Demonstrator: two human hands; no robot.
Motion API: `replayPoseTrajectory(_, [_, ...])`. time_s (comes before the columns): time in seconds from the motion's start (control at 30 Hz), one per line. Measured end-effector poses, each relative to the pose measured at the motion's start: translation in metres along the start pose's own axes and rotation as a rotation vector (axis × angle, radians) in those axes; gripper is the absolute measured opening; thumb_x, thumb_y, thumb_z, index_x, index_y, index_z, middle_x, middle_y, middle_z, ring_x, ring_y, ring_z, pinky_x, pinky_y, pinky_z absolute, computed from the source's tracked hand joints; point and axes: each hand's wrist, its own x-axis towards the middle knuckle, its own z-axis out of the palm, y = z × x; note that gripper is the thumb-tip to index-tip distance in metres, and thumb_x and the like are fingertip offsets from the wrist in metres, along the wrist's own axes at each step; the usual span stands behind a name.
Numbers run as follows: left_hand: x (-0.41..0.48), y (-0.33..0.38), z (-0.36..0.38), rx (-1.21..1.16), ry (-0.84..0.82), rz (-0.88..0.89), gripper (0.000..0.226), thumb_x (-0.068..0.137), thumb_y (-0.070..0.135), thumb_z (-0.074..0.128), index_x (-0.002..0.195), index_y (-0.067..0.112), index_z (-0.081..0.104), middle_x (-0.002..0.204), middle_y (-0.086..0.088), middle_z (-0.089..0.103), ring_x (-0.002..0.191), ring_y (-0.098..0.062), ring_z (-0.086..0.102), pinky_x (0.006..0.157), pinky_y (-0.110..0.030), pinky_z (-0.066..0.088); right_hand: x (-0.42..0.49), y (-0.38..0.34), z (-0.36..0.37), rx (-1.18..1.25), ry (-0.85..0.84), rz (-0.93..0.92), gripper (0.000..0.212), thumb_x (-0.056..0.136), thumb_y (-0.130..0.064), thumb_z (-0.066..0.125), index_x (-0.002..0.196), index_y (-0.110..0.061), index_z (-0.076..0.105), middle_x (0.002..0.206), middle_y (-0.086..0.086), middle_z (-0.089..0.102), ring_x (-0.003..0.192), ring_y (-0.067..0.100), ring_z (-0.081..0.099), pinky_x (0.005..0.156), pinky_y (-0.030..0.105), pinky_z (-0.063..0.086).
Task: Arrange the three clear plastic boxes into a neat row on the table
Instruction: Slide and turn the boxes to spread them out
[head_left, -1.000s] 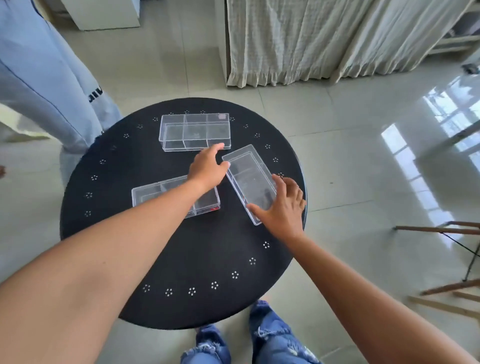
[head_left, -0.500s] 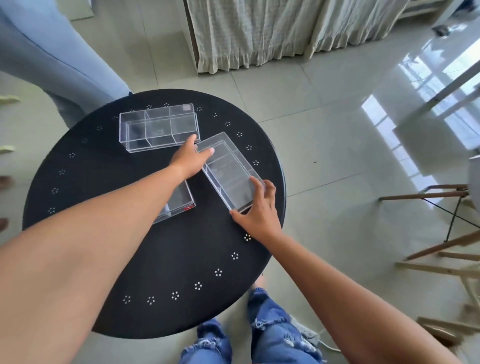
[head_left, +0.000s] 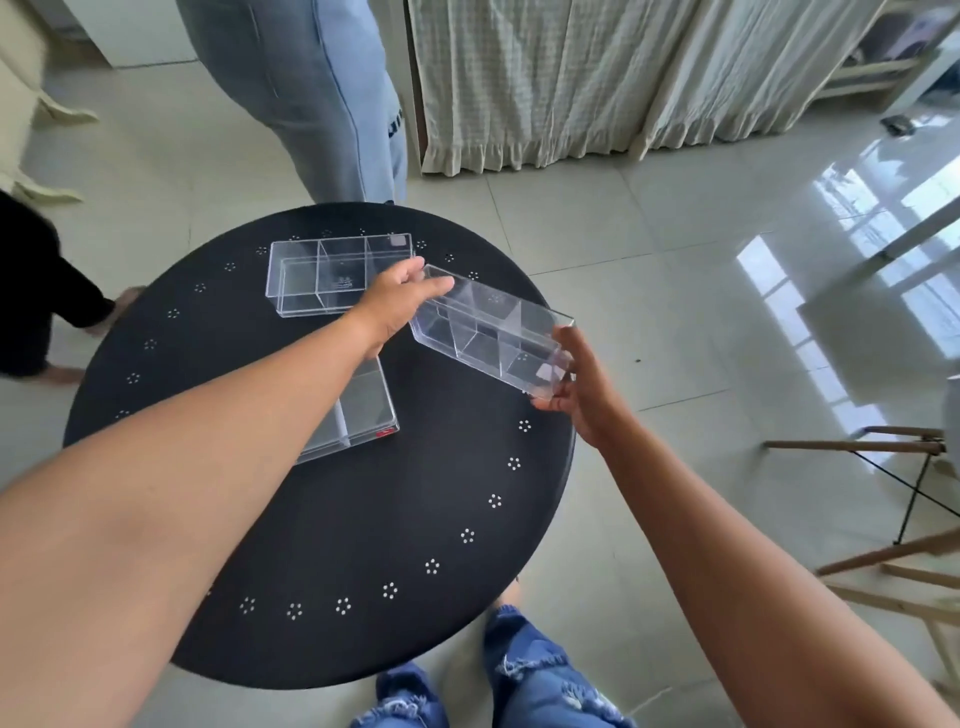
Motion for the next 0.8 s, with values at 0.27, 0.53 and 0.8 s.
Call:
replayPoseTrajectory(0.27, [-0.008,-0.004,-0.002,-0.034,-0.043,-0.035,0.076,0.085,0.016,0.073,0.15,0.031,0.036,0.153,-0.01,0.043,0.137,-0.022,0.045,0.104,-0.037,0.037,0.019,-0.036,-0.026,0.068,-0.207,0.381,0.054,0.08,-0.059,0.047,0.093,-0.008,0.058,0.098,0.015,0.06,0.084,0.033,0.06,0.062,0.038,0.059])
replayPoseTrajectory(0.53, [-0.01,-0.019,-0.001,-0.056,0.126,-0.17,0.081,0.082,0.033,0.075,0.151,0.029,0.033,0.143,-0.01,0.051,0.127,-0.03,0.053,0.106,-0.051,0.045,0.044,-0.058,-0.018,-0.219,-0.29,0.267,0.057,0.092,-0.058,0.055,0.119,-0.008,0.056,0.115,0.024,0.054,0.065,0.03,0.067,0.057,0.037,0.06])
replayPoseTrajectory(0.8, [-0.001,-0.025,0.015,0.066,0.239,-0.305,0.06,0.087,0.026,0.066,0.139,0.004,0.046,0.136,-0.019,0.056,0.118,-0.032,0.058,0.092,-0.038,0.048,0.074,-0.049,-0.009,-0.784,0.025,0.111,0.051,0.094,-0.05,0.057,0.1,0.001,0.062,0.087,0.013,0.063,0.052,0.024,0.064,0.05,0.027,0.055])
